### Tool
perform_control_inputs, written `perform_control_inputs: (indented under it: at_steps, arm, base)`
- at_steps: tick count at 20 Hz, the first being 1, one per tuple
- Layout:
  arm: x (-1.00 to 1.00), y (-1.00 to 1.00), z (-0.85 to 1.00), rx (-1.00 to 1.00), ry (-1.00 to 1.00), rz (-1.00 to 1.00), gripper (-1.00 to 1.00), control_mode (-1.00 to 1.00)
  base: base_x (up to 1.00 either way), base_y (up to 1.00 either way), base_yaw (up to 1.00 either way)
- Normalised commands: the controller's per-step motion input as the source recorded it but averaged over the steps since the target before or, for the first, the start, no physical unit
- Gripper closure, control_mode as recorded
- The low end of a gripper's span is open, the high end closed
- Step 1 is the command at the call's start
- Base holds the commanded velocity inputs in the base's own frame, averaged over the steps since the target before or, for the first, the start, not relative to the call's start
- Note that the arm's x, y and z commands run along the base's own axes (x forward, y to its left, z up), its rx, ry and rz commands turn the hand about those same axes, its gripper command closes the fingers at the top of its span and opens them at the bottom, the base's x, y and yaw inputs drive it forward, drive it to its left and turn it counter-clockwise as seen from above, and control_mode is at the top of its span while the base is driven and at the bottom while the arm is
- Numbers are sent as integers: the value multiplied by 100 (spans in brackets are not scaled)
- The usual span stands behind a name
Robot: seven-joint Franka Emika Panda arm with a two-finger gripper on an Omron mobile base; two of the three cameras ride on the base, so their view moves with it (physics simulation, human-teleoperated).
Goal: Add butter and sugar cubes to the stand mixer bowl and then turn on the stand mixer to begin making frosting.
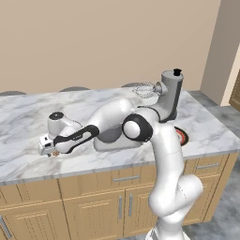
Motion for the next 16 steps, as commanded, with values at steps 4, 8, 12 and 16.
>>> perform_control_inputs:
  at_steps: [4, 8, 12, 16]
  arm:
    - [21, 13, -26, 0, 2, 0, -100, -100]
    - [20, 12, -26, 0, 1, 0, -100, -100]
    - [18, 18, -31, -2, 2, 0, 100, -100]
    - [1, 6, -21, -4, 2, 0, 100, -100]
  base:
    - [0, 0, 0]
    - [0, 0, 0]
    - [0, 0, 0]
    - [0, 0, 0]
